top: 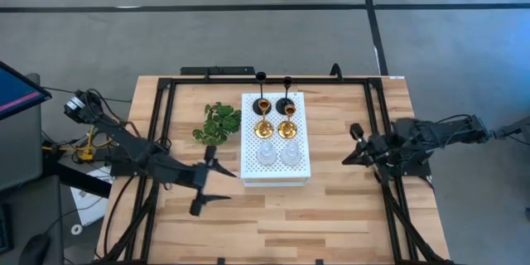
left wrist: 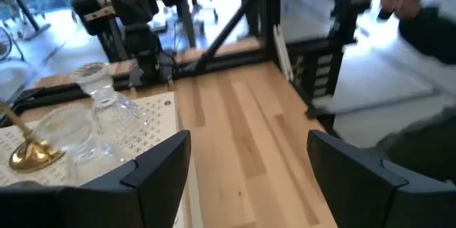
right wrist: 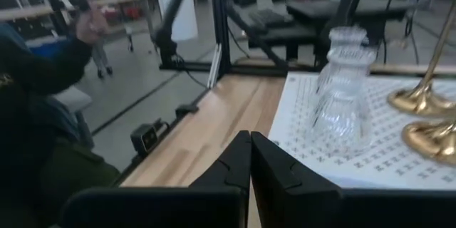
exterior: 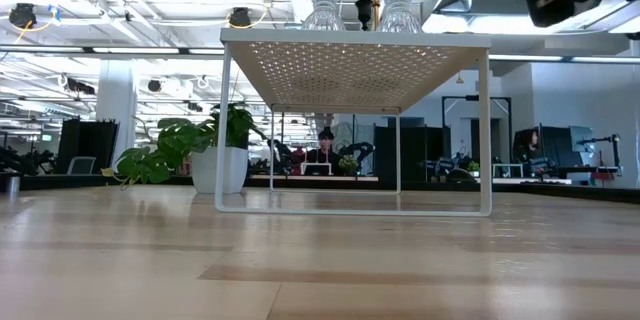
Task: Pick & Place candle stick holders
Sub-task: Return to Home Position
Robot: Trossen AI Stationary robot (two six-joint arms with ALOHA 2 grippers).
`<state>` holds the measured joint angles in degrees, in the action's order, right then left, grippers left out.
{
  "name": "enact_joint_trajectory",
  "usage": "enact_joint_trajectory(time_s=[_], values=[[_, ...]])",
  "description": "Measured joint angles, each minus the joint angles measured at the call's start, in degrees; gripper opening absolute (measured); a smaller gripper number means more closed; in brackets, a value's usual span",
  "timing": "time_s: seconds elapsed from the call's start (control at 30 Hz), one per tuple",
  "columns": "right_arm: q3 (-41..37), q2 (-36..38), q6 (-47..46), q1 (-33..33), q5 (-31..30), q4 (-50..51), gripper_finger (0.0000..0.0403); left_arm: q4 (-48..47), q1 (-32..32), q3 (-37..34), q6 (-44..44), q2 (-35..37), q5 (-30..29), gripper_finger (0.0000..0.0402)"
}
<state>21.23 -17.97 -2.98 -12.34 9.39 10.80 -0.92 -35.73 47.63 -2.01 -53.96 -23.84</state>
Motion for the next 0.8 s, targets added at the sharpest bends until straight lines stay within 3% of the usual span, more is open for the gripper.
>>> enact_joint_trajectory(time_s=[0.2, 0.37, 0.6, 0.8], values=[[-0.02, 7.09, 0.02, 0.00, 0.00, 3.09, 0.0001, 15.60, -0.65, -17.10, -2.83, 12.73, 1.16, 0.0281], [-0.02, 10.95, 1.08, 0.00, 0.00, 4.24, 0.0001, 27.29, -0.65, -29.75, -7.94, 22.43, 8.41, 0.0281], [-0.02, 13.79, 1.90, 0.00, 0.17, 6.24, 0.0001, 28.77, -0.65, -38.12, -8.06, 33.91, 10.62, 0.0281], [-0.02, 16.32, 1.64, 0.00, 0.13, 8.97, 0.0001, 23.36, -0.65, -40.61, -10.67, 40.63, 10.61, 0.0281]])
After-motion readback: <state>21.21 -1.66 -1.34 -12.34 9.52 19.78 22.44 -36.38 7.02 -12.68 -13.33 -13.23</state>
